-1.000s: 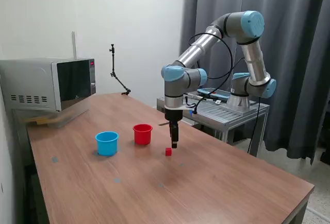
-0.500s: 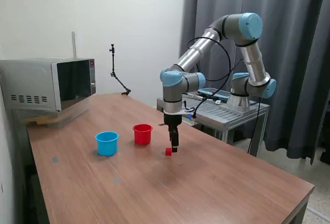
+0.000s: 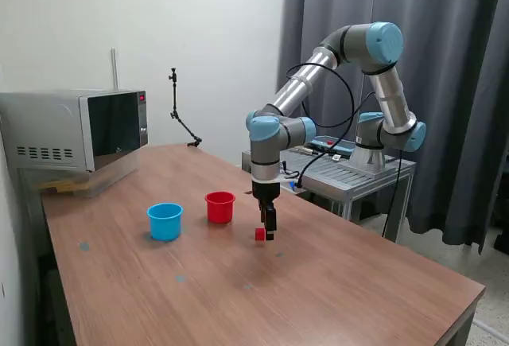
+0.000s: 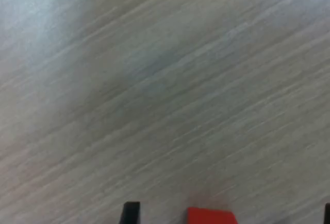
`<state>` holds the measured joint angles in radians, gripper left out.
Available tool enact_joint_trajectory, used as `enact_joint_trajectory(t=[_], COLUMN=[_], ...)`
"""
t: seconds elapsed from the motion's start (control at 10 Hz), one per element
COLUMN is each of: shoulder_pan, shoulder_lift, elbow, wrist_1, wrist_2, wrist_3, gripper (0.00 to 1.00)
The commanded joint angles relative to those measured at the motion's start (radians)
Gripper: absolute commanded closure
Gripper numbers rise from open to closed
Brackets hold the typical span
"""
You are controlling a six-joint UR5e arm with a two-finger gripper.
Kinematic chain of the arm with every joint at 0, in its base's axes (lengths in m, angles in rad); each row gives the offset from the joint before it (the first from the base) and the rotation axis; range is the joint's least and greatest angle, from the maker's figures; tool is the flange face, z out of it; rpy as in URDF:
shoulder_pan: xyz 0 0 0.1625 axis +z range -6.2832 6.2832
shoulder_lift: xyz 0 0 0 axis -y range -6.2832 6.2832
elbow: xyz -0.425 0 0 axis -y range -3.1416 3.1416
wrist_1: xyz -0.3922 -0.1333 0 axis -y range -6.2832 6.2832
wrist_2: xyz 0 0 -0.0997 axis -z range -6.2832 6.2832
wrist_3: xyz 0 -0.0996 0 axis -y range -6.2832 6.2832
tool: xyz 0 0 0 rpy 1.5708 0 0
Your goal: Place red objects in the red bin, and blue objects in the blue bin.
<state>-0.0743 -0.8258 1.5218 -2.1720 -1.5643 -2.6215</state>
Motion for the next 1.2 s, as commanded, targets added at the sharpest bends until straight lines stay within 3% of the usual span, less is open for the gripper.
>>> enact_joint_trajectory(t=[0.0,0.7,0.9,1.1], shoulder_pan=[-0.008,-0.025,-0.025,-0.024], shoulder_lift=[0.004,0.002,0.002,0.002], elbow=[0.001,0.0,0.0,0.001], wrist_1=[-0.023,-0.039,-0.039,-0.039], wrist_2=[0.0,0.003,0.029,0.029], wrist_3=[-0.002,-0.002,-0.005,-0.011], gripper=[0.0,0.0,0.0,0.0])
